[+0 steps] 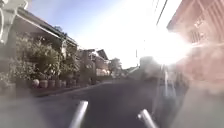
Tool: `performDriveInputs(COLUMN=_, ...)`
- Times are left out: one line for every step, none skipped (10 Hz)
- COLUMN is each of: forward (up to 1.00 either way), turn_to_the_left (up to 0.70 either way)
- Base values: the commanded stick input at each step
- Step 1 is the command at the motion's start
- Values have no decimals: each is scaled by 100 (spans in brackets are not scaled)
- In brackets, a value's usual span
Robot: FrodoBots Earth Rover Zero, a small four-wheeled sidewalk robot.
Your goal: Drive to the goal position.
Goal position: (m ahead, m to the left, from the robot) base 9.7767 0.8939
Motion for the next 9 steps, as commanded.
performDriveInputs(forward=70, turn_to_the_left=0)
performDriveInputs(forward=70, turn_to_the_left=-3)
performDriveInputs(forward=70, turn_to_the_left=-22)
performDriveInputs(forward=70, turn_to_the_left=-35)
performDriveInputs(forward=70, turn_to_the_left=-35)
performDriveInputs(forward=70, turn_to_the_left=-35)
performDriveInputs(forward=70, turn_to_the_left=-35)
performDriveInputs(forward=70, turn_to_the_left=-35)
performDriveInputs(forward=70, turn_to_the_left=-35)
